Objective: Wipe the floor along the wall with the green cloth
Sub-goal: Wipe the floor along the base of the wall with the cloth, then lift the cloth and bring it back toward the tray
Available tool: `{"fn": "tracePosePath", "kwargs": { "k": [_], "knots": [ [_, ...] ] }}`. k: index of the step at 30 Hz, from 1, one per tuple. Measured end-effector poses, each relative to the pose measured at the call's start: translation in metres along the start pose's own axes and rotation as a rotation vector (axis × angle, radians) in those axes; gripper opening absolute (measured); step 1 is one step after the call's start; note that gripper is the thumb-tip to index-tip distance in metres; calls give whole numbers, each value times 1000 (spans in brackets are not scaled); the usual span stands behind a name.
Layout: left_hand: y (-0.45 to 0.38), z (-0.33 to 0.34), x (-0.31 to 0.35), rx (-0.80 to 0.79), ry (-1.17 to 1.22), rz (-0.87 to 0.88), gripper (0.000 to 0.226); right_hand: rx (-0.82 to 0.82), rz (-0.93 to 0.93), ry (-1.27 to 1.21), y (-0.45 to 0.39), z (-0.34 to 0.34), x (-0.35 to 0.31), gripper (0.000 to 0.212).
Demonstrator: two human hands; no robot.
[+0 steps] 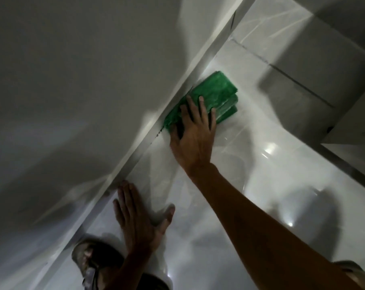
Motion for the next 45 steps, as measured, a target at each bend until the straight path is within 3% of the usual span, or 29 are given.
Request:
{"fn": "tracePosePath", "kwargs": {
  "k": [2, 6, 8, 10, 14, 18, 21, 26, 30, 33, 37, 40, 45],
  "knots": [
    [0, -3, 4, 21, 9, 20, 137, -80, -111, -28, 32, 16, -16, 48],
    [3, -8, 12, -29, 42, 28, 144, -429, -541, 145, 105, 56, -44, 45],
    [4, -12, 12, -28, 82, 9, 145, -455, -638, 218, 99, 56, -33, 48],
    [3, -13, 11, -41, 93, 2, 145, -326, -513, 248, 60, 38, -8, 52],
    [4, -12, 10, -16, 96, 15, 144, -39, -28, 168, -18, -12, 33, 59],
    [4, -12, 15, -30, 73, -5, 147, 37, 78, 11, -10, -1, 2, 63],
    [2, -12, 15, -101, 79, 3, 150, -63, 14, -5, 29, 20, -19, 57],
    [7, -16, 11, -174, 75, 84, 152, -369, -453, 100, 105, 53, -57, 38],
    [21, -25, -3, -298, 205, 2, 154, -491, -471, 50, 88, 39, -54, 28],
    [51, -40, -1, -408, 263, 7, 153, -700, -222, -236, 96, 18, -25, 26],
    [95, -76, 22, -464, 225, 24, 153, -872, 320, -675, 146, -17, 17, 27],
    [114, -114, 54, -463, 236, 80, 148, -696, 690, -1079, 180, -61, 39, 22],
    [121, -200, 123, -422, 259, 231, 134, -470, 900, -1307, 208, -164, 42, 34]
  ]
}}
Point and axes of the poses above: each hand's wrist, its own y-axis away from the middle knuckle, its own z-axis out of the palm, x = y × z, the point moved 8 cm from there along -y, towards the middle knuckle, and after that the axes turned 10 degrees about -x, right-handed, at the moved point
